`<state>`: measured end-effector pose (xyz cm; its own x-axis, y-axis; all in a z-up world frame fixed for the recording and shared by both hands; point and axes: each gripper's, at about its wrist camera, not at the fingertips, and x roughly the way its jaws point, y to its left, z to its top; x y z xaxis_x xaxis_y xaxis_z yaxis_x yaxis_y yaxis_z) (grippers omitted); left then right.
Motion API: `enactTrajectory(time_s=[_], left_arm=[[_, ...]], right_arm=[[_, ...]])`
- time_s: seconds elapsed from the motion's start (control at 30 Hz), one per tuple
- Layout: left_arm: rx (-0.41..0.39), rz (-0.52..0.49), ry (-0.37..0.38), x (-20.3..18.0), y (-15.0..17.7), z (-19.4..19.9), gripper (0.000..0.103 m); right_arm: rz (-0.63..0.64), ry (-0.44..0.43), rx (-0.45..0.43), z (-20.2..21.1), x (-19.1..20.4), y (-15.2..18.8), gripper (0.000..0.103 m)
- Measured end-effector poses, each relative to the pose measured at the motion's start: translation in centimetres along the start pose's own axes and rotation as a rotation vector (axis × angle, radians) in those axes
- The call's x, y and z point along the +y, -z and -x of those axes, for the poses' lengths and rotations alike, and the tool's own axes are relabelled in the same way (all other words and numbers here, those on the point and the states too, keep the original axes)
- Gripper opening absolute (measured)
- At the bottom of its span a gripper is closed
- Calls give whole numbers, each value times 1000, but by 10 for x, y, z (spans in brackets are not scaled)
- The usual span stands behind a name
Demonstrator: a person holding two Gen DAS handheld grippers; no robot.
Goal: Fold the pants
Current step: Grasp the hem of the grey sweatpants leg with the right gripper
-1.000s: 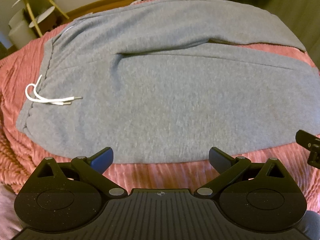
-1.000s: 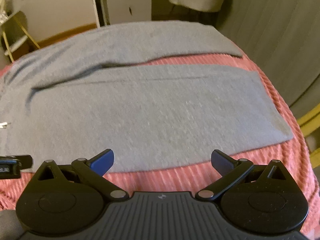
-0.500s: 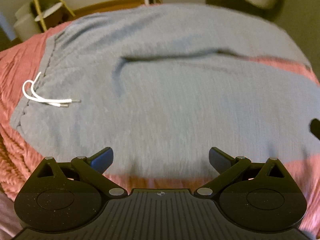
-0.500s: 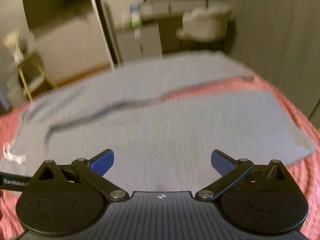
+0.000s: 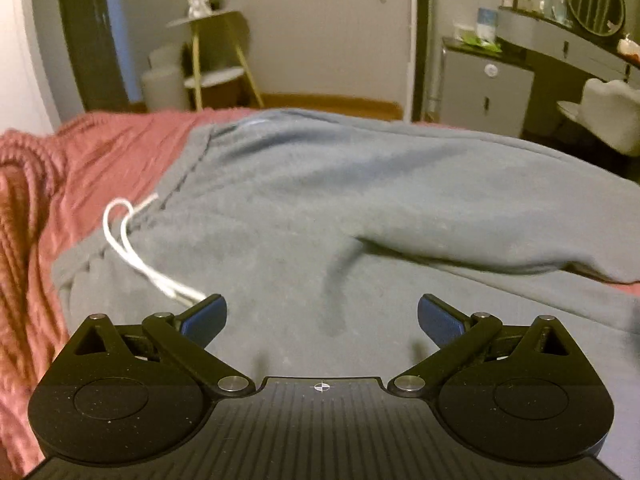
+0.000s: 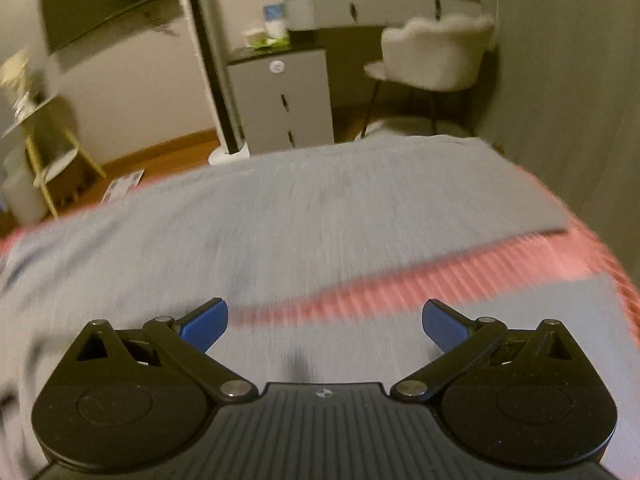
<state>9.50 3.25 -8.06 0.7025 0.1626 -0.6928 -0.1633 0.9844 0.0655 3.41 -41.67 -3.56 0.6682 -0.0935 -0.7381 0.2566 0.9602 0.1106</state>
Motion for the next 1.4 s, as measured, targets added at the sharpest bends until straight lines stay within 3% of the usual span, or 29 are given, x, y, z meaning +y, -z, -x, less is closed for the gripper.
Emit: enactTrajectory(time_s=[0.07,0.17,0.27,0.43,0.53,0.57,0.6,0.63,0.67,0.73,0.77,0.83,0.93,1.03,1.13,1.2,1.3,1.33,1.4], left_arm=[[-7,13,-20,4,-1,-13,103],[-39,72,-58,16,-2,-23,103],[-67,134,-54,26,1,-30,103],[-6,205,-33,34,7,-53,103],[40,208,-29,31,12,-66,103],[33,194,-38,29,14,-67,103],[18,176,-50,26,15,-66,103],[10,165,-58,24,16,-65,103],[6,159,-65,23,16,-65,103],[0,158,-72,22,17,-62,103],[0,162,-73,22,18,-60,103],[5,181,-69,23,18,-56,103],[-25,206,-60,25,19,-43,103],[-67,211,-25,25,20,-29,103],[-59,213,18,25,20,-23,103],[-49,195,37,25,17,-19,103],[-41,221,117,28,1,-15,103],[-35,241,155,30,-6,-16,103],[-11,286,202,30,-26,-23,103]], right_arm=[[-20,45,57,-54,6,-43,103],[-109,125,50,-119,11,-96,103],[-242,142,53,-175,16,-138,103],[-362,221,89,-252,23,-166,103],[-333,281,166,-279,29,-155,102],[-290,301,176,-282,33,-151,97],[-243,312,158,-280,40,-148,93],[-199,307,135,-276,44,-144,81],[-189,272,112,-268,45,-143,51],[-248,125,78,-245,32,-135,9],[-293,81,68,-234,24,-128,5],[-359,-27,5,-193,8,-101,2],[-411,-92,-23,-133,1,-44,2],[-355,-68,-51,-68,6,43,2],[-466,-81,-19,-39,1,108,0],[-438,-88,-16,-34,2,107,0],[-380,-65,-162,-16,0,84,4],[-377,-13,-227,-10,-1,81,8],[-360,57,-239,-19,-2,67,14]])
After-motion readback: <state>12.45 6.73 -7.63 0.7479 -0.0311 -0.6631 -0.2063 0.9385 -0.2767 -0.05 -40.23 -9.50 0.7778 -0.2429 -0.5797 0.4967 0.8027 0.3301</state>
